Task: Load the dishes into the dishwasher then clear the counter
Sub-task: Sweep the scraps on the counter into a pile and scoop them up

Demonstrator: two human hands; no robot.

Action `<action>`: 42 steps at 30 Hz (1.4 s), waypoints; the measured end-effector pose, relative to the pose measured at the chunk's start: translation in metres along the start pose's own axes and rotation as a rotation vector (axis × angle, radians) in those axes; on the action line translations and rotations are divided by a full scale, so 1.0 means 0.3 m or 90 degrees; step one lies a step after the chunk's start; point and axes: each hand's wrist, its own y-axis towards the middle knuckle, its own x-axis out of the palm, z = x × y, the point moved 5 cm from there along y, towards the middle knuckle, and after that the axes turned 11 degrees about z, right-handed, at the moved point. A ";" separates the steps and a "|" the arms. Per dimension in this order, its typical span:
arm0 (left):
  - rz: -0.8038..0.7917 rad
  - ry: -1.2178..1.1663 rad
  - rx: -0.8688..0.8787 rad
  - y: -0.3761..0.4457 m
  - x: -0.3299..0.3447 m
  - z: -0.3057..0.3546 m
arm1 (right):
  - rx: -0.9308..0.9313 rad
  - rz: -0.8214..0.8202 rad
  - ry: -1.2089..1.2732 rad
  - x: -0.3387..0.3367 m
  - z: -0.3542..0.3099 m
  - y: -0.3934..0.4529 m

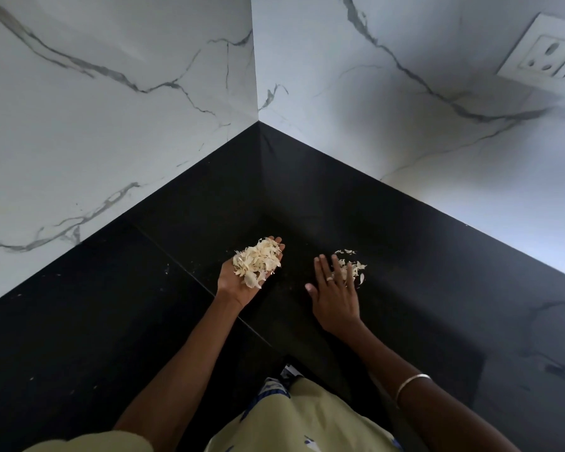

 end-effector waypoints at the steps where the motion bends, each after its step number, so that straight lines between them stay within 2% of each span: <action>1: -0.004 0.003 0.001 0.002 0.006 -0.008 | 0.026 0.003 -0.003 -0.009 0.038 0.002; 4: -0.021 -0.005 -0.009 0.000 0.026 -0.034 | 0.096 0.027 0.056 -0.056 0.133 0.021; 9: -0.007 0.042 -0.008 0.008 0.045 -0.071 | 0.171 0.115 0.270 -0.132 0.235 0.123; 12: 0.009 0.056 -0.005 0.023 0.059 -0.083 | 0.164 0.069 0.321 -0.113 0.234 0.177; 16: -0.030 0.007 -0.063 0.018 0.093 -0.117 | 0.116 -0.021 0.263 -0.058 0.183 0.170; 25: -0.046 0.009 -0.097 0.022 0.112 -0.169 | -0.002 0.019 0.208 -0.075 0.220 -0.008; 28: -0.032 0.016 -0.107 0.020 0.111 -0.195 | 0.027 0.027 0.216 -0.078 0.247 -0.029; 33: -0.020 0.046 -0.108 0.021 0.114 -0.221 | 0.032 -0.071 0.216 -0.070 0.191 -0.022; 39: -0.029 0.043 -0.107 0.027 0.118 -0.206 | 0.042 -0.001 0.232 -0.126 0.221 -0.035; 42: -0.041 0.035 -0.100 0.021 0.125 -0.199 | 0.040 -0.057 0.218 -0.128 0.252 -0.056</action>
